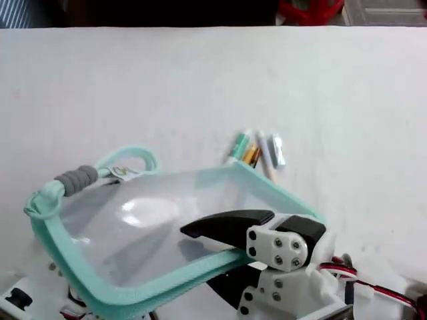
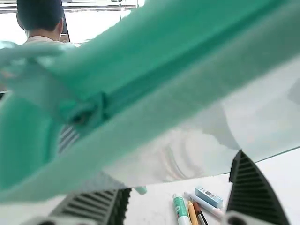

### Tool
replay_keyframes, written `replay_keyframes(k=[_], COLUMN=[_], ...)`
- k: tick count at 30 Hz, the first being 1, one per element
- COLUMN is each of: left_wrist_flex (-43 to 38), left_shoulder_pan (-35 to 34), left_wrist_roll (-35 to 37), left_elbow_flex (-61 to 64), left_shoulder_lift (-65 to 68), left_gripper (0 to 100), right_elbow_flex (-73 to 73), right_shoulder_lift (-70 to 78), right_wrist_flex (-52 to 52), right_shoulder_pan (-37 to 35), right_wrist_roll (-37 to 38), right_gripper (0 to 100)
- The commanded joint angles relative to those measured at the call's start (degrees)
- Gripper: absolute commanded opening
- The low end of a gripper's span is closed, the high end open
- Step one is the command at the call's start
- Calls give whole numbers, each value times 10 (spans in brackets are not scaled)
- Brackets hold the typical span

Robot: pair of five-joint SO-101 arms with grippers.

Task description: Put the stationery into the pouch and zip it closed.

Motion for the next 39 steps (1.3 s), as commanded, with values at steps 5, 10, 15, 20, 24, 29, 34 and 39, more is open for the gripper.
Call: replay_keyframes(k=[5, 10, 15, 20, 24, 29, 34, 39], left_wrist_flex=[-120, -229, -254, -249, -219, -193, -192, -189], left_shoulder_pan=[-126, -136, -132, -132, -133, -136, -137, -134], left_wrist_roll=[22, 121, 107, 105, 104, 103, 103, 105], left_elbow_flex=[79, 155, 168, 162, 159, 160, 160, 158], left_shoulder_lift=[-2, -2, -2, -2, -2, -2, -2, -2], left_gripper=[309, 310, 310, 310, 309, 309, 309, 309], right_elbow_flex=[3, 6, 16, 18, 38, 167, 306, 448], right_shoulder_lift=[-8, -7, 0, 19, 34, 43, 40, 39], right_wrist_flex=[0, -1, -6, -20, -73, -164, -276, -458], right_shoulder_pan=[-8, -8, -6, 28, 107, 153, 194, 316], right_wrist_roll=[4, 4, 4, 1, -28, -49, -76, -184], right_gripper=[19, 19, 19, 19, 19, 19, 19, 19])
